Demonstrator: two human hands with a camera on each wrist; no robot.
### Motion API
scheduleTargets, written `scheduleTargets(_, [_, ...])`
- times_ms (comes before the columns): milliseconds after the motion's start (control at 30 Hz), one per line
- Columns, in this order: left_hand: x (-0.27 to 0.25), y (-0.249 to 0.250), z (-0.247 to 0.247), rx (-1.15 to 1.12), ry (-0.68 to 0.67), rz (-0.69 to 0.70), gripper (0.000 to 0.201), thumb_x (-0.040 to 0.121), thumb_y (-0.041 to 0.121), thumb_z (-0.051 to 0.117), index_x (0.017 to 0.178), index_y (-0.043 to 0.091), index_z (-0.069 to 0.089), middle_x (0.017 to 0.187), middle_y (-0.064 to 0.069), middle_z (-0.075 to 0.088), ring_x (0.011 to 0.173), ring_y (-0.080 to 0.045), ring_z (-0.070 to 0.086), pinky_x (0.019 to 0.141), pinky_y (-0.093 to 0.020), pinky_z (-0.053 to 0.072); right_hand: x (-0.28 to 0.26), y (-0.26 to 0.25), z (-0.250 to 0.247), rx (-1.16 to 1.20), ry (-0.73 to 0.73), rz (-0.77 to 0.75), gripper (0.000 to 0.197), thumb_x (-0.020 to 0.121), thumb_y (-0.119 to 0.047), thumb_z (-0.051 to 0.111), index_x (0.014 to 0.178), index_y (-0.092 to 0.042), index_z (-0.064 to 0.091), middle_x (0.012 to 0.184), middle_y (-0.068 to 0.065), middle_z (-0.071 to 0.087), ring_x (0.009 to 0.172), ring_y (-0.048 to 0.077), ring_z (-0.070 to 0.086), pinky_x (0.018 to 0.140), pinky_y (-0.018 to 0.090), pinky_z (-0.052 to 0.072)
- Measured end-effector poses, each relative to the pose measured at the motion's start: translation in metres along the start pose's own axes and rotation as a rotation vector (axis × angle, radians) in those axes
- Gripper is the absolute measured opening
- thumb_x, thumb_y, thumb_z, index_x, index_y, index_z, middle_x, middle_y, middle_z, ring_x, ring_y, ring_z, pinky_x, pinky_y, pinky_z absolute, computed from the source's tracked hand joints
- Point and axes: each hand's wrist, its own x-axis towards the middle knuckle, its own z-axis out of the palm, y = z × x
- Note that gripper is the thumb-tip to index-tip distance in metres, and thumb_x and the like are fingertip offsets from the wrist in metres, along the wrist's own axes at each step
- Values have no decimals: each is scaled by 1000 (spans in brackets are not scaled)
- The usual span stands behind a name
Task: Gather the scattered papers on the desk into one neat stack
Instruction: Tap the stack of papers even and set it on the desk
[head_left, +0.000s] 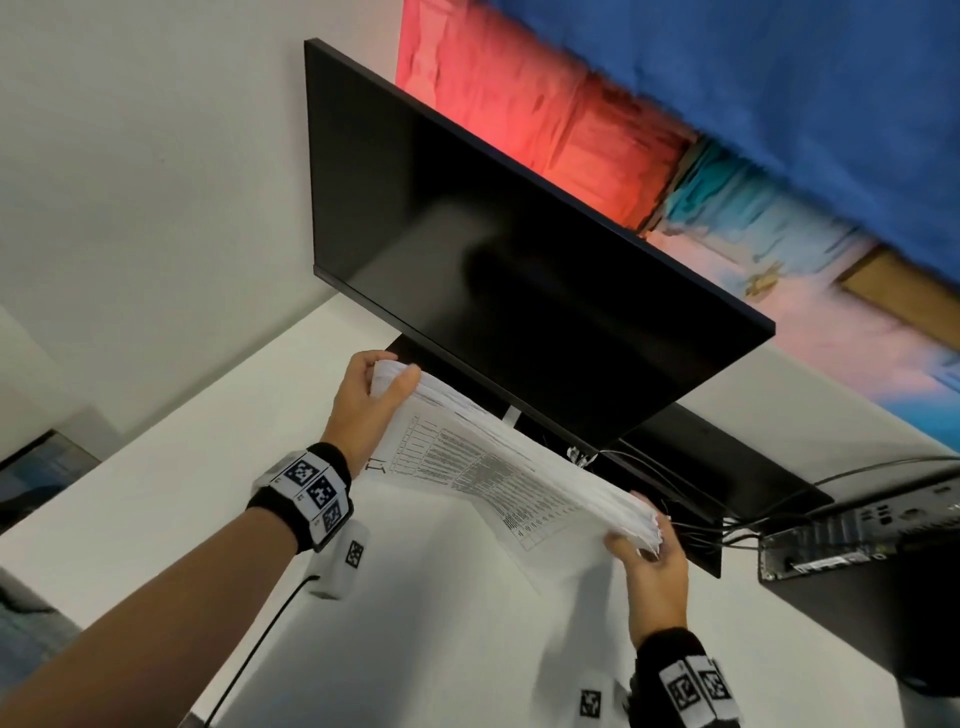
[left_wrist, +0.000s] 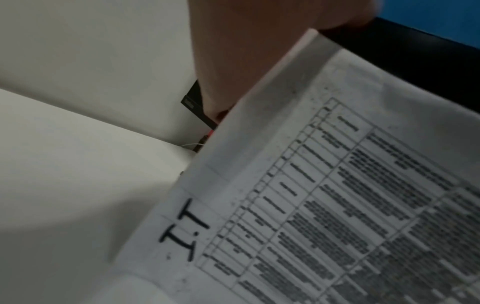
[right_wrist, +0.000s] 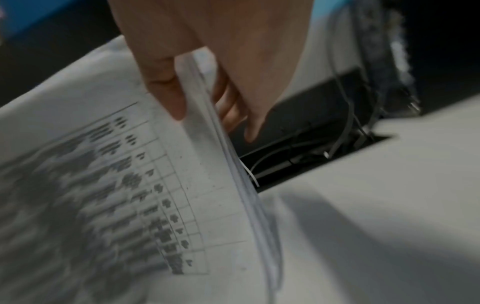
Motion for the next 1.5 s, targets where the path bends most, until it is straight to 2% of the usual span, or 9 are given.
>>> scheduleTargets(100, [2,-15,-9,86,-123,-43,75,67,40,87,130,25,50,113,9,65,103,-7,63,80,-25,51,12,10,8,127,21,234,48,82,7,66,127,-10,62,115,16,70,115,38,64,94,43,51])
scheduleTargets(233, [1,-24,4,71,-70,-62,46,73,8,86,112,21,65,108,2,73,107,-20,69,85,-34,59,14,8,32,124,54,238,57,73,-1,71,129,-5,62,118,18,71,112,39,65,104,54,48])
scheduleTargets(600, [6,-30,5,-55,-55,-53,36,80,13,82,112,19,67,100,6,75,93,-11,73,67,-16,57,7,-9,39,94,91,-46,70,80,-4,82,136,-25,46,133,8,58,116,24,61,86,24,49])
scheduleTargets(700, [7,-32,8,-20,-27,-63,19,84,21,78,101,26,70,96,3,77,96,-21,75,75,-29,61,3,-29,32,-89,95,-215,85,81,-6,80,152,-22,34,126,-5,53,110,-4,59,87,13,49])
scheduleTargets(967, [12,21,9,188,-136,156,27,80,24,82,103,13,74,99,-7,78,92,-23,75,86,-44,61,14,-73,13,-946,-164,-511,64,90,-39,69,144,-12,48,116,2,62,102,20,58,89,45,56])
scheduleTargets(1100, [11,69,1,339,-262,324,42,72,33,85,95,0,71,91,-23,74,82,-36,70,79,-53,58,6,-91,20,-852,-268,-695,46,93,-35,65,131,-11,55,111,0,60,95,11,58,81,27,56])
scheduleTargets(1266, [1,114,-4,425,-235,462,37,73,31,87,73,4,62,71,-13,64,64,-14,55,64,-42,52,-17,-97,43,-648,-317,-723,31,100,-34,47,115,-10,60,83,-11,62,77,-5,64,56,4,45])
scheduleTargets(1366, [-1,112,-7,442,28,584,39,76,44,80,101,16,67,101,11,62,100,-16,59,96,-44,50,-24,-93,57,-452,-255,-701,8,103,-19,52,100,-19,59,74,-12,63,70,-1,64,56,8,47])
scheduleTargets(1500, [-14,76,-22,436,254,291,91,80,53,74,149,9,34,151,-10,43,141,-28,39,117,-49,33,-32,-79,80,-136,-246,-431,14,103,-14,53,99,-20,65,91,1,75,80,17,74,71,30,61])
